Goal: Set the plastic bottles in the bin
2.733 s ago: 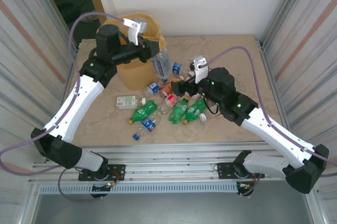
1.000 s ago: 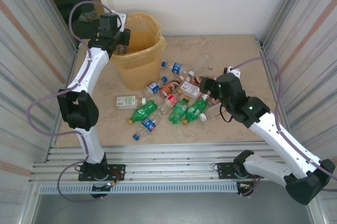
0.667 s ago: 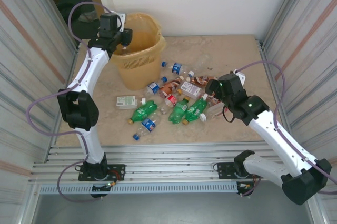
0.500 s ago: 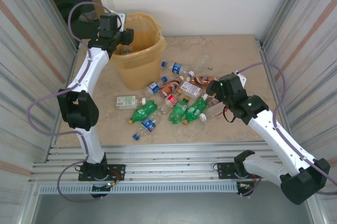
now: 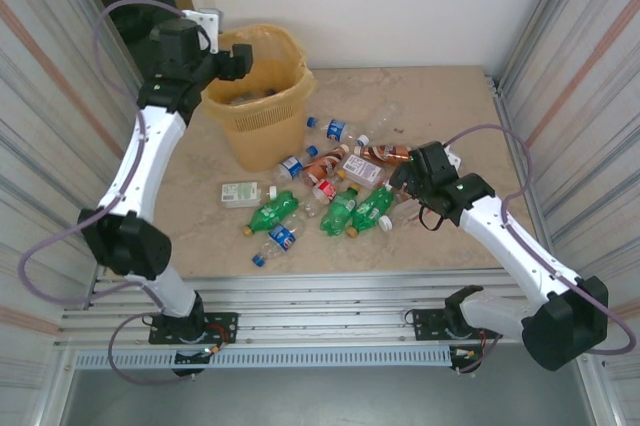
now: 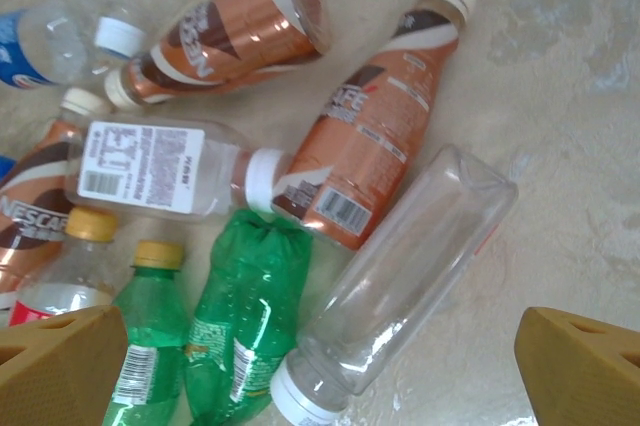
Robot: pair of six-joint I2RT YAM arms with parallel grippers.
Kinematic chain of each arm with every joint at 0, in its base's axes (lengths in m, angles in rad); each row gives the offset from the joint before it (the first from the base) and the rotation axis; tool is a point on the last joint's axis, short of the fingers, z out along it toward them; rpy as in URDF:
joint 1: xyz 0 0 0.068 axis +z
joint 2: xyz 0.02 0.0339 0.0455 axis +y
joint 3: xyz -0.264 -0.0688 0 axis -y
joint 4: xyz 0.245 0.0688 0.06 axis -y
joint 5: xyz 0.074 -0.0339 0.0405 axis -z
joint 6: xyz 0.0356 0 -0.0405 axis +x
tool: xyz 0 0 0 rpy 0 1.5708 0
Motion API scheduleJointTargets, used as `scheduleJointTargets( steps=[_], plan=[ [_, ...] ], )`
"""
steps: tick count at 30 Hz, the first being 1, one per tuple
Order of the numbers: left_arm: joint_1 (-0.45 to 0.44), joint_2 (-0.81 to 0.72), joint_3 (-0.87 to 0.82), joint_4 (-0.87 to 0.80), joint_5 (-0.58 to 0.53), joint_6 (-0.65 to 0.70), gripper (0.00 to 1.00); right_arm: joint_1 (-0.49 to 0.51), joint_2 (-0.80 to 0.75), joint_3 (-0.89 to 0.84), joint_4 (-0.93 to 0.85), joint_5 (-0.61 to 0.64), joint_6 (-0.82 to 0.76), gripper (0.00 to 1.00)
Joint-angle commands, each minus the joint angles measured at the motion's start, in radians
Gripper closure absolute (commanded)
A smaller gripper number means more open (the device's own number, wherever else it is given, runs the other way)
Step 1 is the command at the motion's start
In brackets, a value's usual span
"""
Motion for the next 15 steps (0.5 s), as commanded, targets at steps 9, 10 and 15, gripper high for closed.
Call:
scheduleJointTargets(
  steps=[9,10,15],
  plan=[
    [0.002,-0.375,-0.405,0.207,0.127,-0.184,0.02,-0.037,0.073,-0.113,0.034,-0.1,0.133,0.02],
    [-0.001,-0.4,-0.437,0.218,0.131,-0.199,0.01,-0.038,0.08,-0.123,0.047,-0.11,0.137,0.02],
    [-0.022,-0.513,-0.582,0.256,0.133,-0.258,0.01,-0.042,0.12,-0.146,0.106,-0.144,0.151,0.02]
  ],
)
